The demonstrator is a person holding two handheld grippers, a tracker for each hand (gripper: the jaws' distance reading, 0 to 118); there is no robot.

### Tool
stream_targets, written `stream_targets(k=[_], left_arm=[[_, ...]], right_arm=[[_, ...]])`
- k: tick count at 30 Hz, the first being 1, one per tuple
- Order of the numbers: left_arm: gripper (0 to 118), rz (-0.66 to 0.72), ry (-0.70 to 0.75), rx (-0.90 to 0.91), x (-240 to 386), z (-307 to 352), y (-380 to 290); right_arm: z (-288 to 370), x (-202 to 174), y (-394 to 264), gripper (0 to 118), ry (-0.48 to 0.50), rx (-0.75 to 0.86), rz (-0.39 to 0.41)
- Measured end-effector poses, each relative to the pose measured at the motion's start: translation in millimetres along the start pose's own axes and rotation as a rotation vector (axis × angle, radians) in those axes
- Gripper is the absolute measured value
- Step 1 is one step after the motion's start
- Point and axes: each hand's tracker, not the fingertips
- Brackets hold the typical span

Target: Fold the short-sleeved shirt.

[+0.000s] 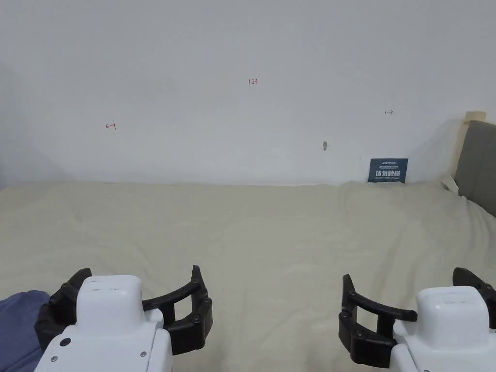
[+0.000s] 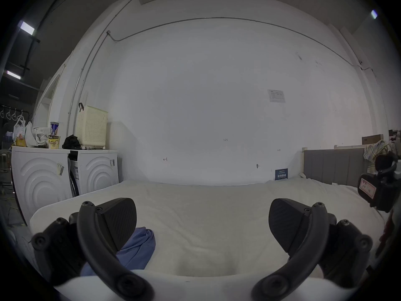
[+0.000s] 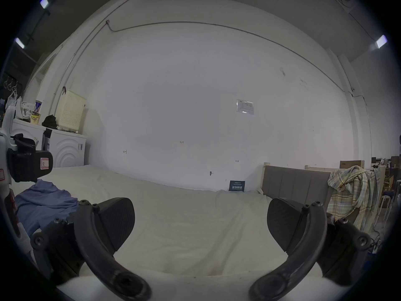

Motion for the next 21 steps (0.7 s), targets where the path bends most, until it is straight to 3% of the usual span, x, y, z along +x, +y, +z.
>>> stream_targets(k=[21], left_arm=[[118,-0.115,-0.033,0.014,16,2,-4]], right_arm=[[-4,9,-2,118,-0.032,-0.054,-0.053]])
